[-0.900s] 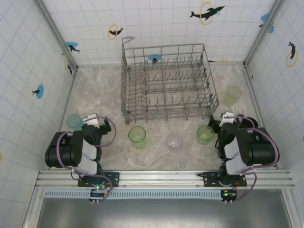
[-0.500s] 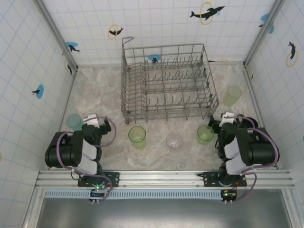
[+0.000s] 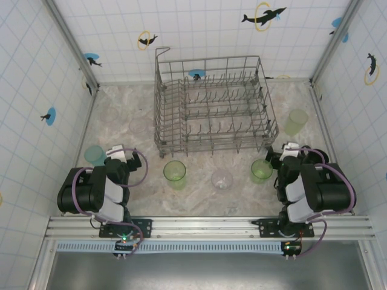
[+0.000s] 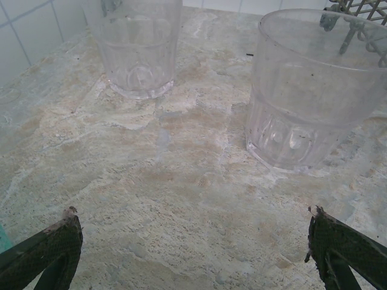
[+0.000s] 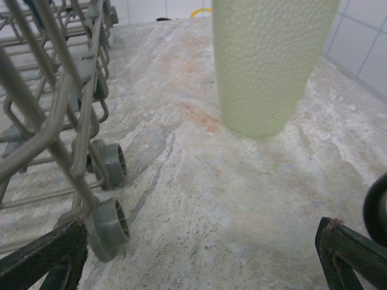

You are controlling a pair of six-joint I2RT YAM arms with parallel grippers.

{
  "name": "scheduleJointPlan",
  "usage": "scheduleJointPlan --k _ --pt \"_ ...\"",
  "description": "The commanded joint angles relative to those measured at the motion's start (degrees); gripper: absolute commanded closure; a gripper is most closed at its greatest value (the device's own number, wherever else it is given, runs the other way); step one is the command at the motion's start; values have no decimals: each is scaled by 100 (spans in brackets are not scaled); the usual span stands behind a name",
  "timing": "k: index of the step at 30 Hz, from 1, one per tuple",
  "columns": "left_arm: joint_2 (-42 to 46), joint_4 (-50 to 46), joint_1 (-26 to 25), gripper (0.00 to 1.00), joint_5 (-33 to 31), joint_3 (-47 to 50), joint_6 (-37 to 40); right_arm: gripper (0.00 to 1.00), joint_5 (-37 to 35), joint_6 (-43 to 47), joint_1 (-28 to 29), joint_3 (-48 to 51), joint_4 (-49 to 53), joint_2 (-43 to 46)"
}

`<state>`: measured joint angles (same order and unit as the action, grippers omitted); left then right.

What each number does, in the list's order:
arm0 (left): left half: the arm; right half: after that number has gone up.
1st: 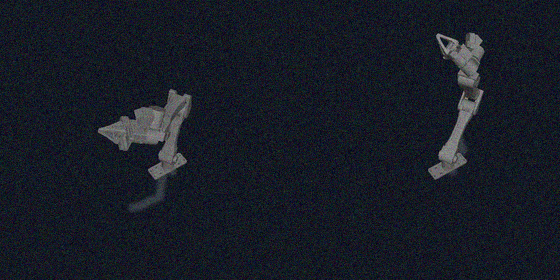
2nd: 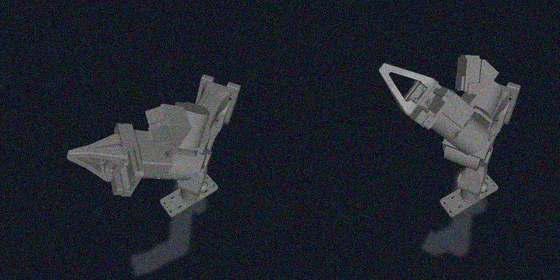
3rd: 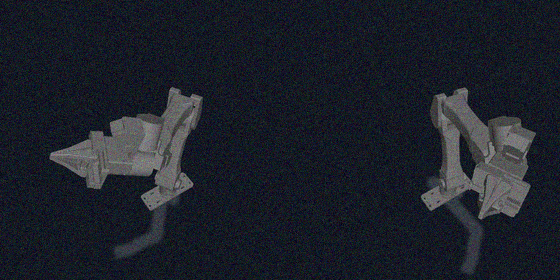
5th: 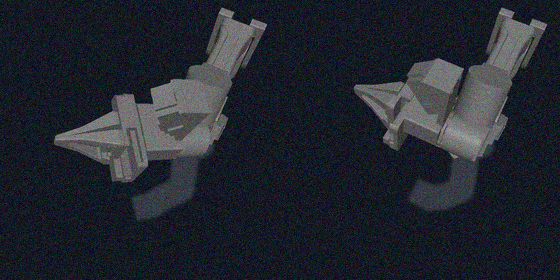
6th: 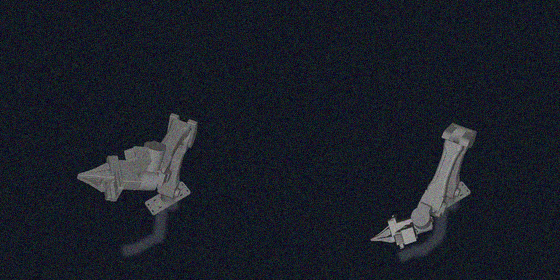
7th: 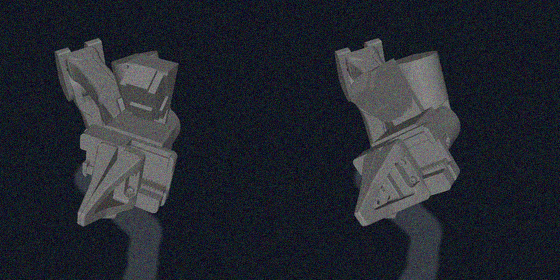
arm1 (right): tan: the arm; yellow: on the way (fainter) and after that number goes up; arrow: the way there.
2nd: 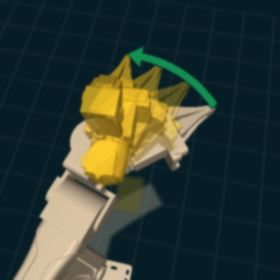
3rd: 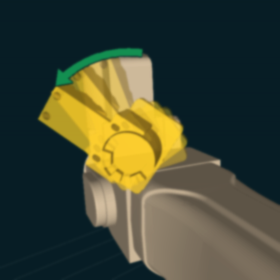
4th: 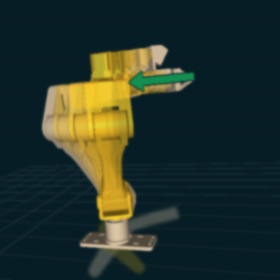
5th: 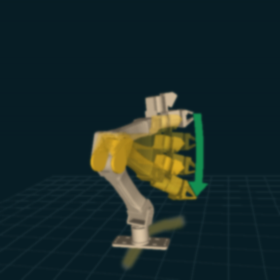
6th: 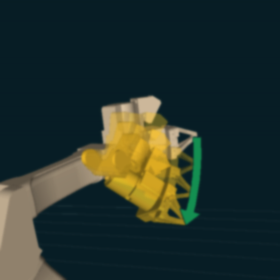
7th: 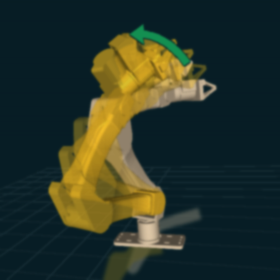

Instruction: Load the cups into the dish rack

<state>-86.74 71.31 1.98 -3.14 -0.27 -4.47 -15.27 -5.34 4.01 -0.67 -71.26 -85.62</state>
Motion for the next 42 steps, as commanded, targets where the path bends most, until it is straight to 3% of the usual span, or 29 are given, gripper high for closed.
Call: scheduleJointPlan --k 1,5,11,15,19,23,33,42 --pt "18 186 31 2 170 14 109 0 -423 -25 83 270 73 476" --pt "151 -310 23 2 71 -208 90 0 -545 -91 175 61 1222 1373" --pt "594 -2201 -80 2 -660 -1155 -62 0 -700 -709 183 -718 3393 2548" --pt "1015 -2489 -115 2 -920 -1345 -601 0 -923 -1138 194 -1388 4597 2903" --pt "1275 -3111 -121 2 -766 -1757 -1426 0 -1020 -1468 188 -2241 6019 3006" --pt "1274 -4670 -167 2 -853 -2714 -2158 0 -877 -1545 197 -2999 7235 2986" --pt "1666 -6245 -359 2 -341 -3737 -2792 0 -32 -1463 239 -4323 9359 2692" --pt "1906 -7297 -365 2 139 -4387 -2789 0 554 -1554 256 -4678 10491 2690"
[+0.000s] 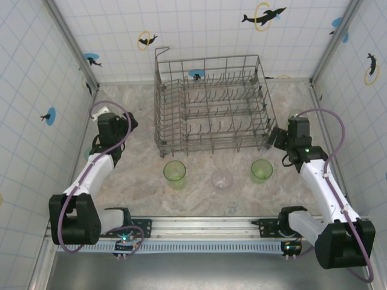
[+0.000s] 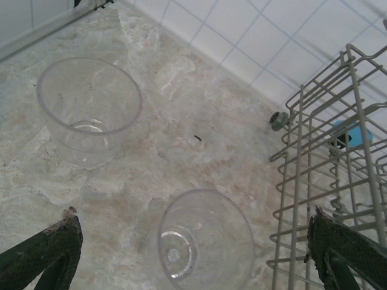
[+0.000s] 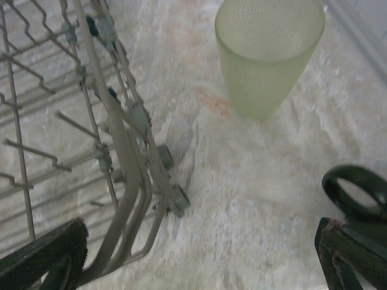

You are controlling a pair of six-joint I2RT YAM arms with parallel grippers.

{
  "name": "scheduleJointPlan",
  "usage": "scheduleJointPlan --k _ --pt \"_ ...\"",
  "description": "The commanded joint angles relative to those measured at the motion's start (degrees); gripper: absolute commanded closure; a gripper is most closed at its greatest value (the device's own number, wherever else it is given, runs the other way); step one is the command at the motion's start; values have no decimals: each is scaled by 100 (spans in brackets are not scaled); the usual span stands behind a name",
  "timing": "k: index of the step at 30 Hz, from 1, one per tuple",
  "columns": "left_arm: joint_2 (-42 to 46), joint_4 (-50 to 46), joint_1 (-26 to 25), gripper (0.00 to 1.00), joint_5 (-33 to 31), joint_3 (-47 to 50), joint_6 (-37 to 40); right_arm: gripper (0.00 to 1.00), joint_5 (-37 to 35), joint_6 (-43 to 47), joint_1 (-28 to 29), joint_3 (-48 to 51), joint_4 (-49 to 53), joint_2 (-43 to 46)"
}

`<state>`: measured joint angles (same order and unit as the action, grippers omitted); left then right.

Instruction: Load the cups into the dish rack

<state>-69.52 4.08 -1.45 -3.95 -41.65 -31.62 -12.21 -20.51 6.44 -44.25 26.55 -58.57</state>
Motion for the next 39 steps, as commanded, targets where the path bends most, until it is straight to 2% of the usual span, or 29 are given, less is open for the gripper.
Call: scheduleJointPlan --k 1,11,21,27,32,39 --pt "210 -611 -22 2 227 -293 -80 0 215 -26 -15 -384 777 -31" --pt "394 -878 -22 2 328 -643 -60 0 190 181 -701 -1615 807 -438" --pt "544 -1061 -22 2 336 -822 74 0 895 11 -1214 -2239 483 -1639" --pt "613 -1192 -22 2 393 -915 117 10 842 12 -1240 -2809 446 -2372" --pt "658 -1276 -24 2 359 -890 115 27 648 148 -1272 -3271 604 -2969" --pt "607 -1282 -22 2 477 -867 63 33 610 157 -1275 -3668 719 -3584"
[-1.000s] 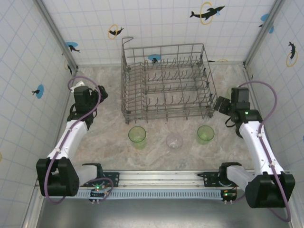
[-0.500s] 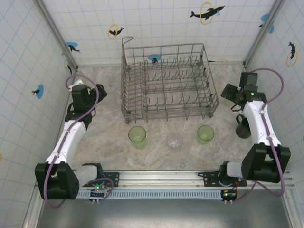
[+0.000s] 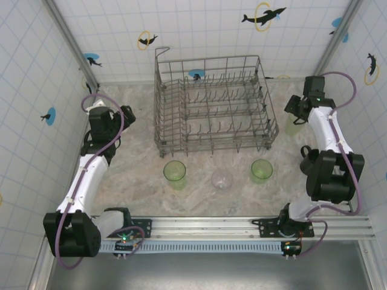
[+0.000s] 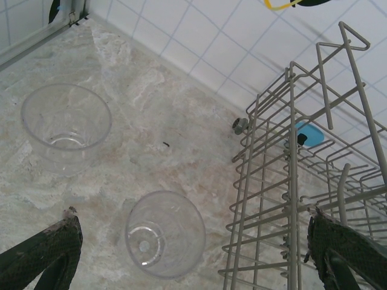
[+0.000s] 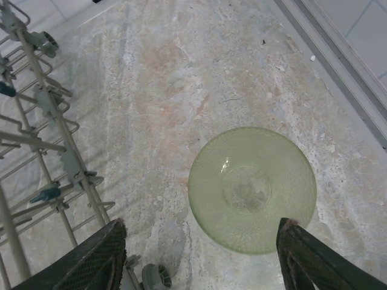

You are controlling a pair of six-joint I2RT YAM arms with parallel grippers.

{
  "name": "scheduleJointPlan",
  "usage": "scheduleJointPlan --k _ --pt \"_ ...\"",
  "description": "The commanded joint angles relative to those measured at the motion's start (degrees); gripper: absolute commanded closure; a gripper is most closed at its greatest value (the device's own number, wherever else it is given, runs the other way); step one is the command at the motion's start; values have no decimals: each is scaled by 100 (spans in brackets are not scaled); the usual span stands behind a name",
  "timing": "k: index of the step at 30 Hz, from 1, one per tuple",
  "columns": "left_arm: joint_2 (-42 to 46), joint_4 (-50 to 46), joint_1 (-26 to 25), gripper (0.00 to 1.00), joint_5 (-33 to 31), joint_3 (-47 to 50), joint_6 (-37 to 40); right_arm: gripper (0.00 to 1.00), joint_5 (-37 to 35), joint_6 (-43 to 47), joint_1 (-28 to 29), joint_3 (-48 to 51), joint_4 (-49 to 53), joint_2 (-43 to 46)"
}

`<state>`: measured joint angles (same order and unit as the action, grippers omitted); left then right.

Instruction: Load the cups into the dish rack

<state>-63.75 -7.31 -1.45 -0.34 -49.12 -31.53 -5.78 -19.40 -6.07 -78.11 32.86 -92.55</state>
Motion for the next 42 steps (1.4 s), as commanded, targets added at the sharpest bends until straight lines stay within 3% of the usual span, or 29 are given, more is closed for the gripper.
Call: scheduleJointPlan --k 1,21,31,42 --pt "16 -148 -22 2 121 -115 39 33 -28 57 -19 -330 104 -284" --pt "-6 -304 -22 2 69 -149 -1 64 175 56 14 -1171 535 -1750" --pt "-31 -488 -22 3 -2 -315 -7 100 310 49 6 -1198 509 -1762" --pt "60 -794 -22 2 -102 -530 -84 100 543 28 -61 -1196 399 -1063"
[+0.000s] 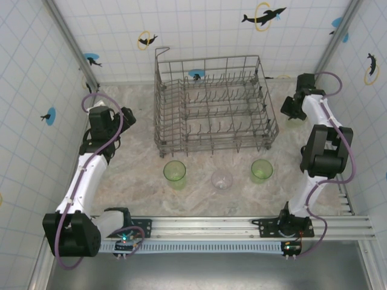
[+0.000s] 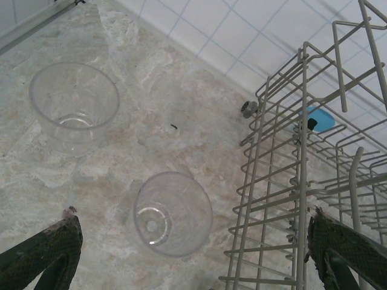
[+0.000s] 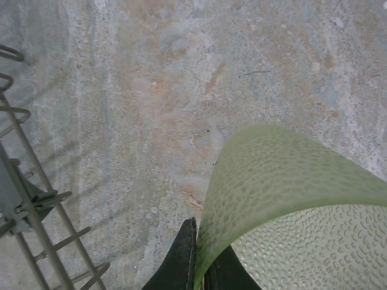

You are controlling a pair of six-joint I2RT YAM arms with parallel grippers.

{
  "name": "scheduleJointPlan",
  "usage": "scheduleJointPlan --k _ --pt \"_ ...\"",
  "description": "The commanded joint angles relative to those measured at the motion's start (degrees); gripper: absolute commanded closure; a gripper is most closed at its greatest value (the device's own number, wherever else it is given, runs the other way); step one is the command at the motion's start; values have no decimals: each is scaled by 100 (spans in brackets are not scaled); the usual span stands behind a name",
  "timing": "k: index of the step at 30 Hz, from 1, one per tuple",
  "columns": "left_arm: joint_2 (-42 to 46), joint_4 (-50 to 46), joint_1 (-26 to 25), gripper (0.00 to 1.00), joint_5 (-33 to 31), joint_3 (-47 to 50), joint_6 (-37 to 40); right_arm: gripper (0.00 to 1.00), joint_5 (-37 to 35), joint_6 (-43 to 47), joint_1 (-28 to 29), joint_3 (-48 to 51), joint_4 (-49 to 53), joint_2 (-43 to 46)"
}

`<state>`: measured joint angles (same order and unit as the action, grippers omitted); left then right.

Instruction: Load the cups into the dish rack

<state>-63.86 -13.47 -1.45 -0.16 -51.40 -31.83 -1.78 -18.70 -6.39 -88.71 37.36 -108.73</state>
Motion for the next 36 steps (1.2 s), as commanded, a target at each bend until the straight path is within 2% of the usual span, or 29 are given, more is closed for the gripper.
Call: scheduleJointPlan --k 1,9,13,20,25,30,36 --pt "77 -184 -22 2 -115 -343 -65 100 203 -58 -20 -159 -84 624" --pt "150 -232 -22 2 -169 -406 -272 100 186 -36 369 -914 139 833" --pt "55 -359 -22 2 -205 -754 -376 100 122 -36 698 -1267 164 876" --pt "-259 -306 -24 2 588 -1146 -617 100 323 6 1251 -1875 212 778" --pt "-417 -282 -22 2 714 -1461 -794 100 467 -20 1576 -2006 84 724" --pt "-449 454 -77 2 1338 -1429 -1263 100 1151 -240 1779 -1871 -453 751" --pt "-953 570 -387 2 1545 -2023 -1467 100 2186 -617 1912 -1188 -1498 836"
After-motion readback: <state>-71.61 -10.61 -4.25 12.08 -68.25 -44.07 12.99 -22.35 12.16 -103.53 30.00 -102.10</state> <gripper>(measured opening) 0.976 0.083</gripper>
